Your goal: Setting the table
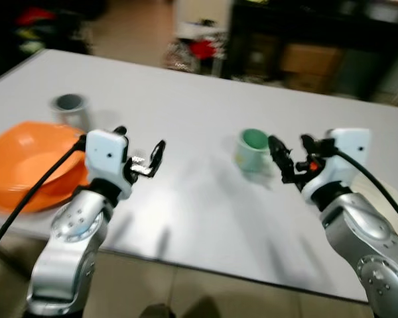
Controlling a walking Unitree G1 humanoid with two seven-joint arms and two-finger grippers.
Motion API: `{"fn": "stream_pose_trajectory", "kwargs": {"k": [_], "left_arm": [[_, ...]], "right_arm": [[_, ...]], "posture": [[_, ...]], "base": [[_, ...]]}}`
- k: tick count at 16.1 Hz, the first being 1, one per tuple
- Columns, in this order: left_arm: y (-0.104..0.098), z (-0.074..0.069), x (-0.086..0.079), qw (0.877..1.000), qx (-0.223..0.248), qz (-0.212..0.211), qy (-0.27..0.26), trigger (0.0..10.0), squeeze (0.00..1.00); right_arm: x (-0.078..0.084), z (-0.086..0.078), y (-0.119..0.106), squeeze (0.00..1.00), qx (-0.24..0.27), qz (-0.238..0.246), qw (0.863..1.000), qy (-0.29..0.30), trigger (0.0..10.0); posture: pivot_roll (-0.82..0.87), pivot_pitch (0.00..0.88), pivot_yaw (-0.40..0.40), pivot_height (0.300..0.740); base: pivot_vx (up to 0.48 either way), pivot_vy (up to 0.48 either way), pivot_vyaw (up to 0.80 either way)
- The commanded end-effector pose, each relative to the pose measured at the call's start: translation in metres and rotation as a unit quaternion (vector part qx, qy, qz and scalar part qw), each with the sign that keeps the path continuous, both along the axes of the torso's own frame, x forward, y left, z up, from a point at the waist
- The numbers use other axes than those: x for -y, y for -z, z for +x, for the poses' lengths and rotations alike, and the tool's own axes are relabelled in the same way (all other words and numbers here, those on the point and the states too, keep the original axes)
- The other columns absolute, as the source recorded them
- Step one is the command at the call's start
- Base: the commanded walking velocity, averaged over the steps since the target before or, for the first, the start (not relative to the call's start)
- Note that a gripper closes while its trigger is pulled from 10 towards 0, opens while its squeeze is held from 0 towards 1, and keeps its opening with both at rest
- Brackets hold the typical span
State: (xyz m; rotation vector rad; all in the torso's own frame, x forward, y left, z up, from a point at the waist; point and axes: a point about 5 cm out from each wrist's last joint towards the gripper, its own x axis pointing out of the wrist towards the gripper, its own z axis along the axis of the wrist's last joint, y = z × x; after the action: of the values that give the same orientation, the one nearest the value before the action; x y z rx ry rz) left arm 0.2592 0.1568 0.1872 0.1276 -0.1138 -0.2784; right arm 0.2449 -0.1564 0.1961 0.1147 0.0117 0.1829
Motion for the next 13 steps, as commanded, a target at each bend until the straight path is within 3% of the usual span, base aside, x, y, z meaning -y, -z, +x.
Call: {"fn": "stream_pose_trajectory", "kwargs": {"k": [1,2,5,6,8,10,13], "left_arm": [[-0.005,0.002,0.004,1.000,0.017,-0.001,0.005,10.0,0.76],[-0.008,0.003,0.005,1.000,0.022,0.002,0.012,10.0,0.79],[-0.005,0.006,0.008,0.999,0.012,0.031,0.016,10.0,0.71],[-0.003,0.007,0.010,0.999,0.004,0.034,0.019,10.0,0.56],[0.003,0.007,0.010,0.999,-0.011,0.036,0.018,10.0,0.44],[0.008,0.008,0.003,0.999,-0.026,0.011,-0.014,10.0,0.44],[0.010,0.011,0.001,0.999,-0.023,0.020,-0.026,10.0,0.43]], "right_arm": [[0.003,0.000,0.001,1.00,0.006,-0.008,1.000,0.006,10.0],[0.003,-0.004,0.005,1.00,0.012,-0.017,1.000,0.001,10.0],[0.005,-0.008,0.013,1.00,0.042,-0.023,0.999,0.012,10.0],[0.003,-0.008,0.013,1.00,0.044,-0.022,0.999,0.008,10.0],[0.001,-0.010,0.017,1.00,0.035,-0.032,0.999,-0.008,10.0],[0.002,-0.010,0.022,1.00,0.028,-0.031,0.999,-0.011,10.0],[0.001,-0.009,0.024,1.00,0.028,-0.021,0.999,-0.015,10.0]], "posture": [[0.06,0.000,-0.039,0.740],[0.06,0.000,-0.031,0.740],[0.05,0.000,-0.008,0.740],[0.04,0.000,-0.008,0.740],[0.04,0.000,-0.013,0.740],[0.03,0.000,-0.025,0.740],[0.03,0.000,-0.021,0.740]], "base": [[0.000,0.000,0.80],[0.000,0.000,0.80],[0.000,0.000,0.80],[0.000,0.000,0.80],[0.000,0.000,0.80],[0.000,0.000,0.80],[0.000,0.000,0.80]]}}
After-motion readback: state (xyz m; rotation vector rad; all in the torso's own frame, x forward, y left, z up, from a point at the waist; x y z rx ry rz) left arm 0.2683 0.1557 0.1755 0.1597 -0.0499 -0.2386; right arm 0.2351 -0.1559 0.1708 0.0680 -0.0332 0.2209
